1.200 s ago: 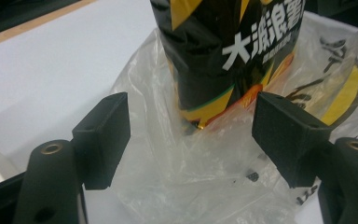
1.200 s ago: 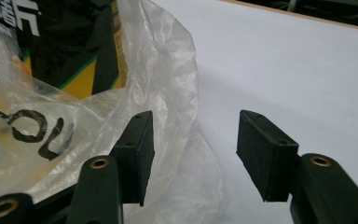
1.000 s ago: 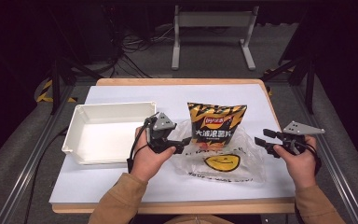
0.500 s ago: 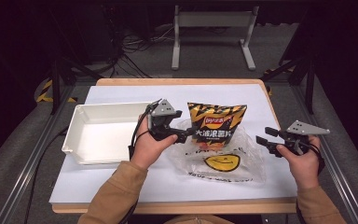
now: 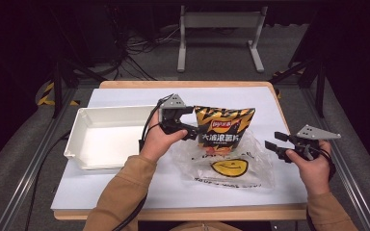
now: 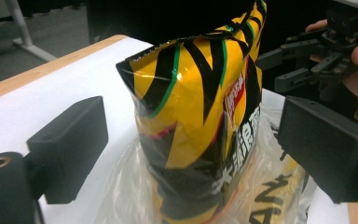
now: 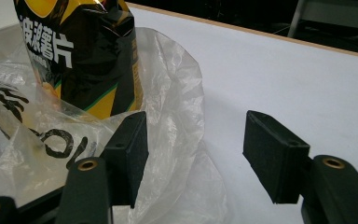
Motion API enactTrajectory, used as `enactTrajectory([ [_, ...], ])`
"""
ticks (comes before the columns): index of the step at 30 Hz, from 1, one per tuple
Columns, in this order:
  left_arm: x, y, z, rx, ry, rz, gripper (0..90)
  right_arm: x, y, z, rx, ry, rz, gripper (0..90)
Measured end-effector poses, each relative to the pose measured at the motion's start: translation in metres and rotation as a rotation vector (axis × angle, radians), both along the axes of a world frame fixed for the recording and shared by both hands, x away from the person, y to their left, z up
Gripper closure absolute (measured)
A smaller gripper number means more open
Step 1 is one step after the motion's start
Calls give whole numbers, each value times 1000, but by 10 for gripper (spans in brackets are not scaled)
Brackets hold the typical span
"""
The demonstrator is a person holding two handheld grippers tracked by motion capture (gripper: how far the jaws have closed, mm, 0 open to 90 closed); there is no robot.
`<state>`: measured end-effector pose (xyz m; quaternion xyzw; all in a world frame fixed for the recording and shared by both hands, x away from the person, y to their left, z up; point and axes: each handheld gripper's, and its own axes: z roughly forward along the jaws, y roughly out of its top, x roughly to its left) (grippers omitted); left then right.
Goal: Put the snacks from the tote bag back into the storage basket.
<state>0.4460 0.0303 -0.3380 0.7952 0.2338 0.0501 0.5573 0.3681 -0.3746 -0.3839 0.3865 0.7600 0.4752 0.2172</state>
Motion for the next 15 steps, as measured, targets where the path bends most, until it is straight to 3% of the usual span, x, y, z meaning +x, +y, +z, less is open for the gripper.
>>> enactTrajectory([
  [9,11,-14,-9,-41,16,-20,73,0,0,-1,0,0,5,401],
  [15,14,-21,-14,-37,22,-43,77,0,1,-2,5,7,11,392],
])
